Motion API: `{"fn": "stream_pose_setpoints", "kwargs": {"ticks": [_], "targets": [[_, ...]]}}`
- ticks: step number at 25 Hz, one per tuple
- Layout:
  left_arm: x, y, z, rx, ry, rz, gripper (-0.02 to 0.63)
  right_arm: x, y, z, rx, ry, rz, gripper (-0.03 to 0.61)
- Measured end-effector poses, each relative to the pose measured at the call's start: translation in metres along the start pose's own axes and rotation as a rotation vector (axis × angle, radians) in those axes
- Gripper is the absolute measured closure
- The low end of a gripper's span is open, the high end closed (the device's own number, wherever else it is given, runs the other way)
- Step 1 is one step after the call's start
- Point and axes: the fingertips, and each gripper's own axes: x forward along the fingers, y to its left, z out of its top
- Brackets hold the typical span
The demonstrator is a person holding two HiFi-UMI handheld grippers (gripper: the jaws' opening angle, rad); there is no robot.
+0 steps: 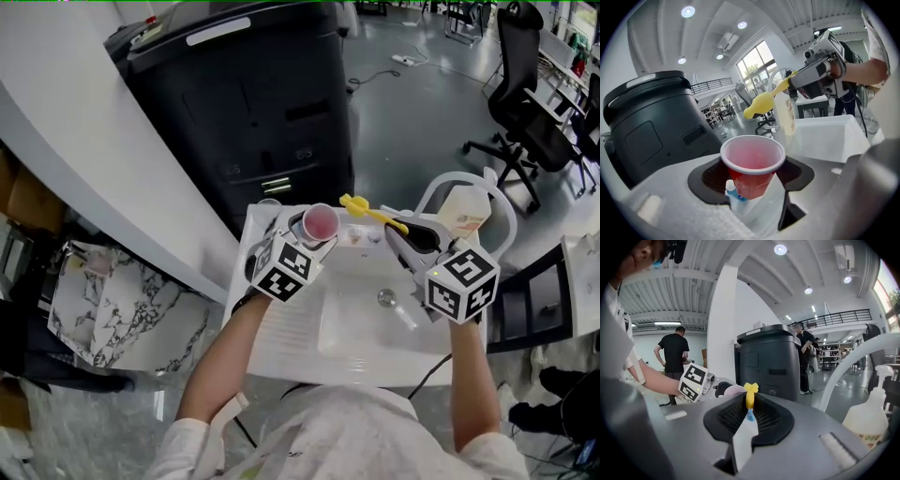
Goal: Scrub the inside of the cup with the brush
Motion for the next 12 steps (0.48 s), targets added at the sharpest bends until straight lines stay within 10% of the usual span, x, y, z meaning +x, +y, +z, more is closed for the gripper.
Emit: {"fn": "stream_pose_setpoints", "kwargs": {"ticks": [12], "targets": [[-0.01,-0.003,-0.016,0.212,0.116,0.014,0.313,0.021,0.043,-0.003,-0.129,0.086,0.179,0.543]]}}
